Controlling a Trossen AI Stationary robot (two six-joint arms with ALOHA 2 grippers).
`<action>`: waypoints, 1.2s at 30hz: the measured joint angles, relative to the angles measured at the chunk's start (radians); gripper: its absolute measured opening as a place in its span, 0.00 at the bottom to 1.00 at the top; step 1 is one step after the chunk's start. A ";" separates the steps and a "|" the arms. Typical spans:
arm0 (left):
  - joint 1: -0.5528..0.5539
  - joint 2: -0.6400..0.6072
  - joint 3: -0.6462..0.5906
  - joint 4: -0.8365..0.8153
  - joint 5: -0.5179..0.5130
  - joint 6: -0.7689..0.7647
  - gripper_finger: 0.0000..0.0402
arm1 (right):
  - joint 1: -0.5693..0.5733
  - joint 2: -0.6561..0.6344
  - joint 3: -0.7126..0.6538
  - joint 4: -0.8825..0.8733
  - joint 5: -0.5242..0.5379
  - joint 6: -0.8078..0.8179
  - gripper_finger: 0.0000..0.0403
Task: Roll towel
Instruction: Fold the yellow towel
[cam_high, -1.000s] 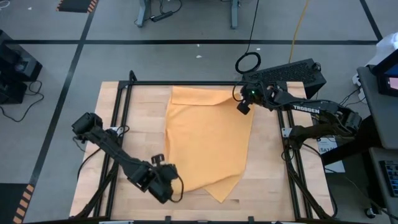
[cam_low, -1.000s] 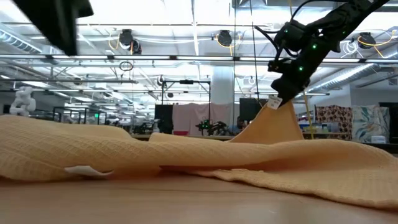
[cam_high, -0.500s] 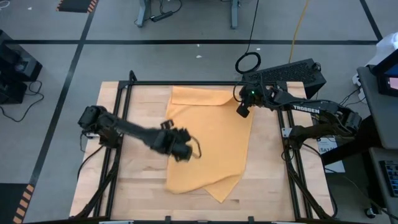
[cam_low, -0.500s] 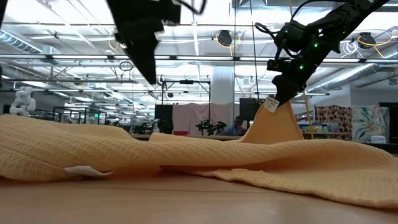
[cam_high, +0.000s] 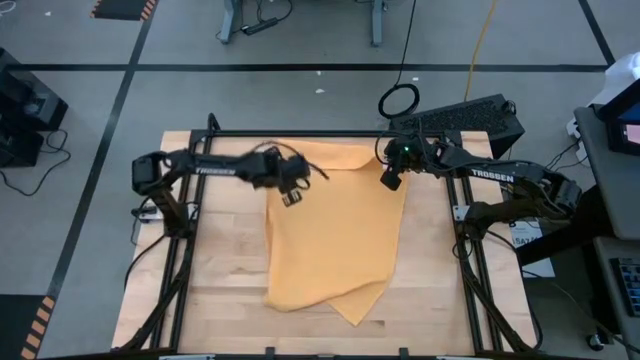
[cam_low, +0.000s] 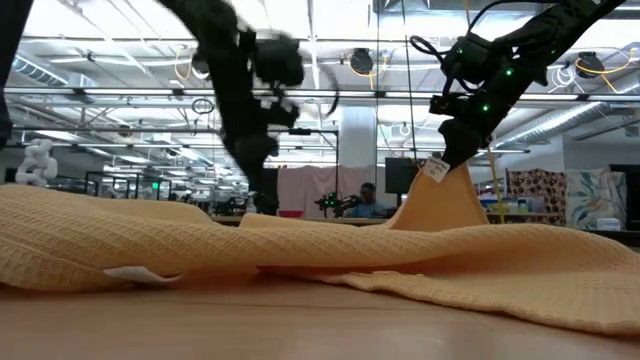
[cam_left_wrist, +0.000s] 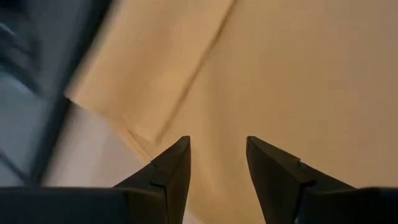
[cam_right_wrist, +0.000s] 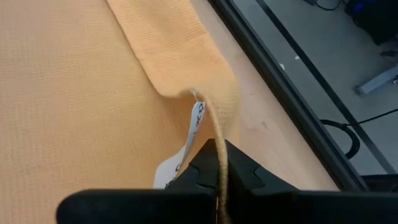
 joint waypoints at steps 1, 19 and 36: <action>0.031 0.000 -0.019 0.005 0.057 0.001 0.40 | 0.000 0.000 0.000 -0.005 0.000 0.002 0.00; -0.187 -0.106 -0.398 0.133 -0.035 -0.355 0.40 | 0.027 0.000 0.000 -0.083 -0.019 0.045 0.00; -0.308 -0.427 -0.361 -0.004 0.014 -0.471 0.40 | 0.025 0.000 0.000 -0.016 0.087 0.039 0.00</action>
